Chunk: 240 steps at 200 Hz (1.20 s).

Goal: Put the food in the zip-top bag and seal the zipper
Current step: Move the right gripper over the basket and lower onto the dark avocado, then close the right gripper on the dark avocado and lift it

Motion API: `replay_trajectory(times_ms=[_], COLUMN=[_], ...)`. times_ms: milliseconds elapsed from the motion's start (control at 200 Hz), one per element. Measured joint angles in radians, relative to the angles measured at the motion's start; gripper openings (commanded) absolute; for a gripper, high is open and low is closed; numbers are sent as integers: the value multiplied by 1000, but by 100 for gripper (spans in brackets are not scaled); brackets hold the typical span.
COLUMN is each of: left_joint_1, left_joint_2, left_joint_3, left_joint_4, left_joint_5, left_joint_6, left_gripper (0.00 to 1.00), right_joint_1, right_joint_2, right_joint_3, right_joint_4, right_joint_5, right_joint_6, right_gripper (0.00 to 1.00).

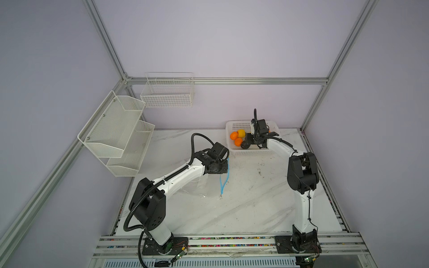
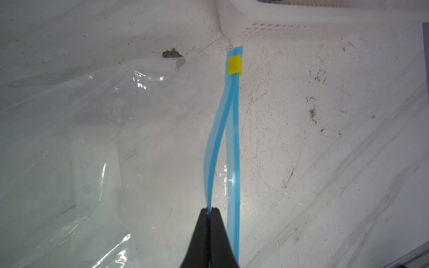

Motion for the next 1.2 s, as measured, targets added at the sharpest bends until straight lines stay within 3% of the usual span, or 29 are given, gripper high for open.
replay_trajectory(times_ms=[370,540,865,1200], left_joint_1=[0,0,0,1], left_joint_2=[24,40,40,40], left_joint_3=[49,73,74,74], left_joint_4=[-3,-3,-14,-17], left_joint_5=[4,5,5,5], left_joint_6=[0,2,3,3], left_gripper=[0,0,0,0], right_joint_1=[0,-2,-3,-3], right_joint_2=[117,170,264,276], right_joint_3=[130,183,266,299], right_joint_4=[-61,-89,-138,-146], right_joint_5=[-8,-5,-3,-4], right_joint_6=[-17,-21,-21,-19], right_gripper=[76,78,77,64])
